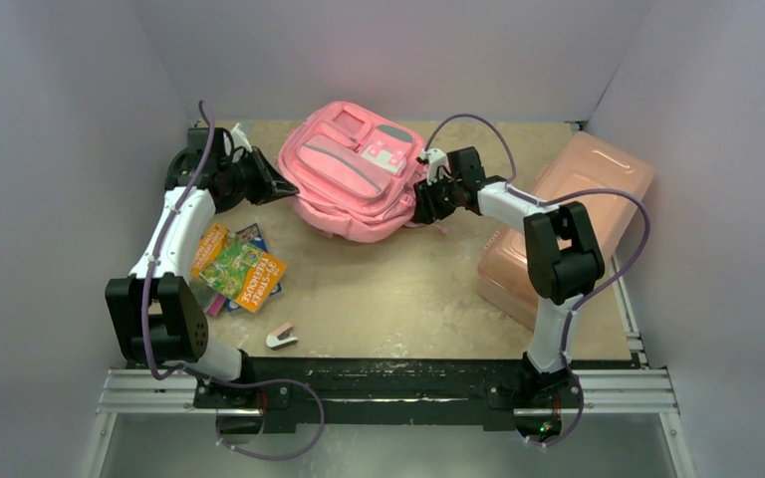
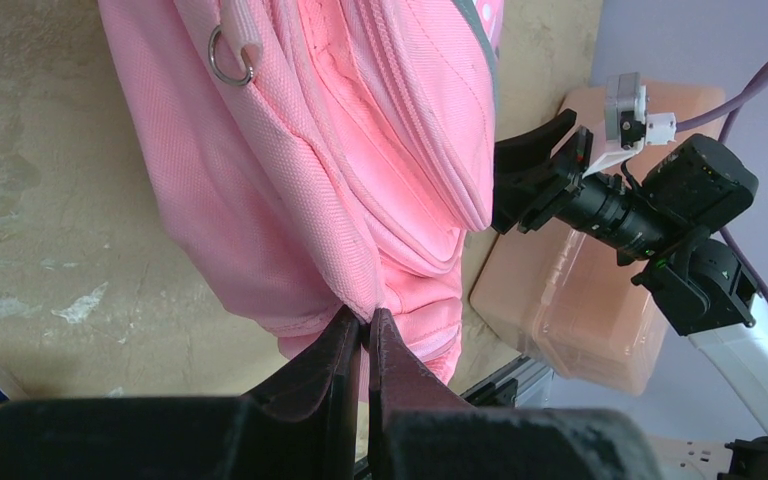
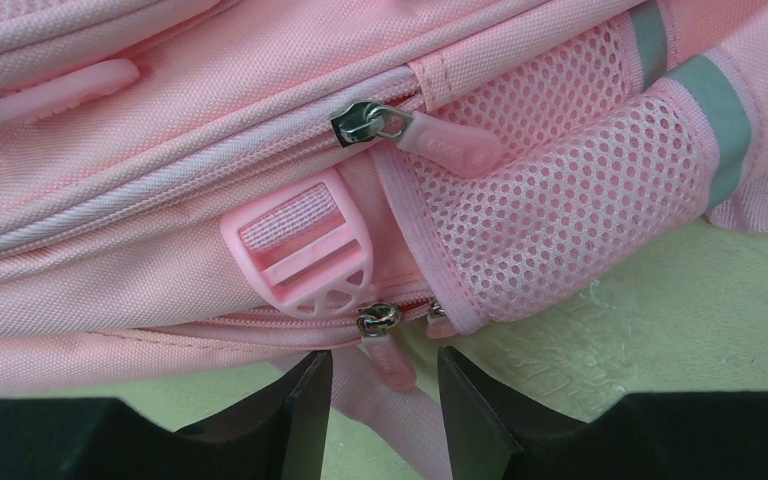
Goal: Pack the student bag
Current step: Unzip the student bag at the center of the board.
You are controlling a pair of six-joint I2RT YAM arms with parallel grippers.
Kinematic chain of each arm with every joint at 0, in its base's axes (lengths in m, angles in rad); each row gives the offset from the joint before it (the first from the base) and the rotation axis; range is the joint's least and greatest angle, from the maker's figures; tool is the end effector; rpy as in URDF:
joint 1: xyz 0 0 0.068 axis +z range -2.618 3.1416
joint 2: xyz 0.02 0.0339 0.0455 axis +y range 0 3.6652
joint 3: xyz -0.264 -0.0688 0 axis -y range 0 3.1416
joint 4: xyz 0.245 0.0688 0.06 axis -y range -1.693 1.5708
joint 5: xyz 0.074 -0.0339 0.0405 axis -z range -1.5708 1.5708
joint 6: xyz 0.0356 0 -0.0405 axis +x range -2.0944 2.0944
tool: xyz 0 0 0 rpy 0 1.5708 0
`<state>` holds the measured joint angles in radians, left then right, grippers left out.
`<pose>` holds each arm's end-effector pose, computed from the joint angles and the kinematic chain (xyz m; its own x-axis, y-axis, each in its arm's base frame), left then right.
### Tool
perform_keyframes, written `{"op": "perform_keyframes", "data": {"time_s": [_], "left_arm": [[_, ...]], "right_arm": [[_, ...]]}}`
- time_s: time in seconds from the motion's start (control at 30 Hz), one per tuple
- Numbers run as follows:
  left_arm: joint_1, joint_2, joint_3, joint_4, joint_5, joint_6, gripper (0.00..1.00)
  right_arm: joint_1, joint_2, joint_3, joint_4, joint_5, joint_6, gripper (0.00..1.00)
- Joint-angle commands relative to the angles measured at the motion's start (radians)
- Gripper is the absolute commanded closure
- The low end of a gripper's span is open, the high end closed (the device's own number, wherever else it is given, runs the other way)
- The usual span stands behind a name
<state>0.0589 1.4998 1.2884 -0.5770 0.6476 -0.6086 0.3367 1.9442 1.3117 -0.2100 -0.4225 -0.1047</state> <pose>0.3263 -0.0023 0.3115 -0.7968 -0.5037 -0.3338 -0.0950 0.6499 -0.7541 0.3918 0.1526 0.1834 -0.6421 -0.3258 -0.6939 -0.6295 0.7407 0.2348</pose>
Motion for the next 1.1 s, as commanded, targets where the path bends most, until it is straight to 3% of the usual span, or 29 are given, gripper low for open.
{"op": "perform_keyframes", "data": {"time_s": [0.0, 0.57, 1.07], "left_arm": [[0.007, -0.018, 0.029, 0.095, 0.066, -0.014, 1.0], [0.007, -0.018, 0.023, 0.107, 0.075, -0.023, 1.0], [0.007, -0.018, 0.019, 0.113, 0.077, -0.026, 1.0]], "right_arm": [[0.005, 0.011, 0.044, 0.032, 0.024, 0.011, 0.54], [0.034, -0.016, 0.008, 0.084, 0.104, 0.024, 0.63], [0.058, -0.106, -0.101, 0.235, 0.165, 0.032, 0.86]]}}
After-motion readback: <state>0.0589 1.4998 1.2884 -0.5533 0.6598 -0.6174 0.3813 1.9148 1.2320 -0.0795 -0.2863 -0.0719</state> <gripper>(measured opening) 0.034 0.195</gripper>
